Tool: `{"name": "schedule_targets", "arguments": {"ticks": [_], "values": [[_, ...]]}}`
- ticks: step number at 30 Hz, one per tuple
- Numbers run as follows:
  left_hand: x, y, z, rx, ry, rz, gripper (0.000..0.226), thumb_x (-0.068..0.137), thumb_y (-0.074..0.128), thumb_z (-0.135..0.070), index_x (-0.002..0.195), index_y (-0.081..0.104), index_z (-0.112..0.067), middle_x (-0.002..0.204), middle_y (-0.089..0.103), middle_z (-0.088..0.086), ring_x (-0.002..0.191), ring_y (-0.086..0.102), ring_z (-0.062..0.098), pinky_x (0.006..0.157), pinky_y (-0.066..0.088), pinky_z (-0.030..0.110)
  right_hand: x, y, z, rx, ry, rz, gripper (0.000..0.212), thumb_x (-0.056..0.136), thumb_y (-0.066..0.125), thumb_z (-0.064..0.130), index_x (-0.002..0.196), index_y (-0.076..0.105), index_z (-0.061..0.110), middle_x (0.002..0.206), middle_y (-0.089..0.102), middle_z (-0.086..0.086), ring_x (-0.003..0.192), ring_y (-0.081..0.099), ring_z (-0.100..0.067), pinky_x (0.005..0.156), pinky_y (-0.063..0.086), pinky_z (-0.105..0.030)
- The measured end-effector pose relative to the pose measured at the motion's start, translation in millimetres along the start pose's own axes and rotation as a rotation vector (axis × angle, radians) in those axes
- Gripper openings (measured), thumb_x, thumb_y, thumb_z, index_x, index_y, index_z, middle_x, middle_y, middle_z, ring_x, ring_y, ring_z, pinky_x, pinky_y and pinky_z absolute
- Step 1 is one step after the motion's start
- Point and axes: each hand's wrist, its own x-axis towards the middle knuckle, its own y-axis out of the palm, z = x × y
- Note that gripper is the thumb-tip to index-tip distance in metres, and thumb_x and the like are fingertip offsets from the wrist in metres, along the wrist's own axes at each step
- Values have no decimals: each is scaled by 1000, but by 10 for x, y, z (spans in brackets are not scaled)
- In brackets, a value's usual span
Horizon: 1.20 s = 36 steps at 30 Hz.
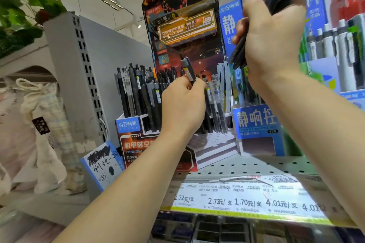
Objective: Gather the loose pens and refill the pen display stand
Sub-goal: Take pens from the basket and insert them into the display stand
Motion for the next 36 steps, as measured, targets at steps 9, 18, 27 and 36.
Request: {"name": "schedule_targets", "arguments": {"ticks": [9,18,27,36], "values": [[-26,-6,-8,-2,10,-96,80,96,60,-17,150,9,-47,103,72,-6,79,69,6,68,56,25,-120,74,-203,-169,91,193,33,82,63,28,109,48,15,82,61,0,76,56,-22,77,47,-39],[-15,24,-42,112,-44,-25,55,98,48,-16,137,24,-46,87,73,-5,66,69,17,60,58,42,-174,6,-359,-356,209,261,55,88,65,26,138,48,13,125,65,-9,111,63,-32,103,50,-49],[1,60,17,289,10,33,57,92,64,-17,131,32,-41,77,61,-2,70,63,16,63,55,37,-156,-2,-431,-333,308,292,62,83,63,32,138,42,12,110,48,-6,97,45,-26,88,44,-45],[-18,65,16,315,72,66,49,89,67,-18,120,37,-42,74,59,-5,69,65,18,67,57,44,-167,8,-444,-364,320,317,79,86,62,31,155,25,19,112,48,-5,100,44,-24,105,45,-57]]}}
